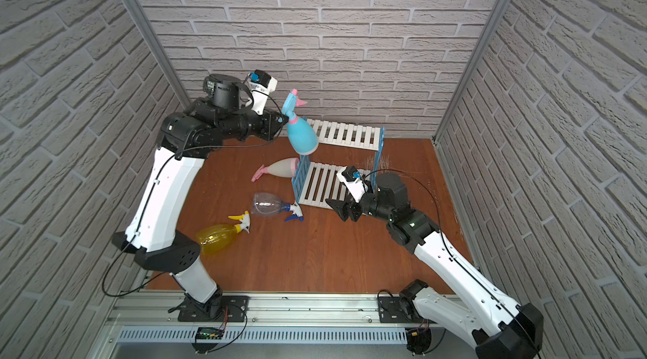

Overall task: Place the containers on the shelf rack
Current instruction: 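Place the container on the shelf.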

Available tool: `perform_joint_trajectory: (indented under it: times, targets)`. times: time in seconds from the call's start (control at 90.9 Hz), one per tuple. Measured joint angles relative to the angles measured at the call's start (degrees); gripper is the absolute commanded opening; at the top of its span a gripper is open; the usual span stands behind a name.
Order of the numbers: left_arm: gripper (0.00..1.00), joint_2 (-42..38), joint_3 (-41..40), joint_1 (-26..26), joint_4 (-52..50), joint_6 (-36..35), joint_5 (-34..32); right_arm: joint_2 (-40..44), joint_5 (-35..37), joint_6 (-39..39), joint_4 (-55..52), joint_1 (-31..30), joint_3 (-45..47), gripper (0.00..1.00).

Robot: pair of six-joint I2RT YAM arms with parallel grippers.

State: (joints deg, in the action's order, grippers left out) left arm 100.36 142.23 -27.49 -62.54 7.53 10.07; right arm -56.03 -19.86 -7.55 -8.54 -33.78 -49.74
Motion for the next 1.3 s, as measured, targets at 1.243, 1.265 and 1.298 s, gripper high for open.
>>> perform_joint_trajectory:
  times: [1.243,1.265,1.298]
  targets:
    - [0.00,11.89,8.74,0.96,5.77,-4.09,-1.73,-0.92,5.09,4.79,3.06,-0.15,5.05,0.82]
    - [0.00,11.96,8.74,0.98,5.90,-4.11,-1.73,-0.92,5.14,4.81,3.02,-0.15,5.18,0.82]
    - [0.00,12.00,8.79,1.03,6.12,-4.20,-1.70,-0.92,5.16,4.90,3.02,-0.15,5.38,0.82]
